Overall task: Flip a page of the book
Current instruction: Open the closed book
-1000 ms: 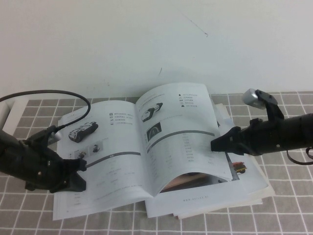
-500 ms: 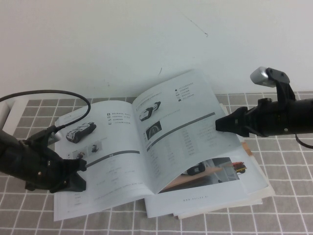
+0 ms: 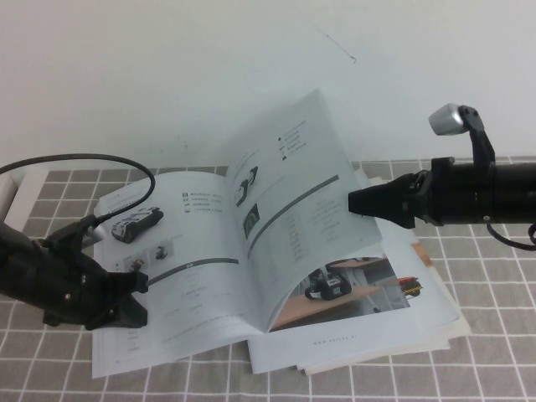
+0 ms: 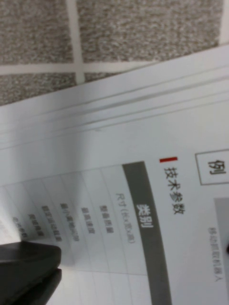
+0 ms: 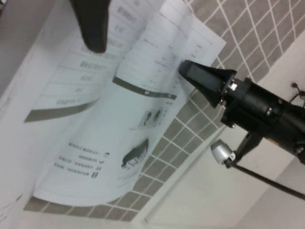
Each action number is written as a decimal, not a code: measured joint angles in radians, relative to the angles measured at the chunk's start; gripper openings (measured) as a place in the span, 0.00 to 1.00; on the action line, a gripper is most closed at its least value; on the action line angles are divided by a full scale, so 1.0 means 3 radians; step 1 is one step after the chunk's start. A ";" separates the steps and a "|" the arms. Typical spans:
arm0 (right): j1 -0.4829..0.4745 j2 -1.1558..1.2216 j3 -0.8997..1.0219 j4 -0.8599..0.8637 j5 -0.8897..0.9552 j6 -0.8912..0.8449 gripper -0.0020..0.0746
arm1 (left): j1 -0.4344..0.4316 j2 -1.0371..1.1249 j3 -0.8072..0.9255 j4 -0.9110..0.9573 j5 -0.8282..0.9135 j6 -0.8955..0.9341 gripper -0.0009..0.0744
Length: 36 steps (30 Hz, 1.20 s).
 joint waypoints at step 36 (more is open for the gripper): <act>-0.0114 0.0360 -0.0308 -0.1716 -0.0765 0.1557 0.53 | -0.0753 0.0077 -0.0941 -0.0080 0.0198 0.0128 0.01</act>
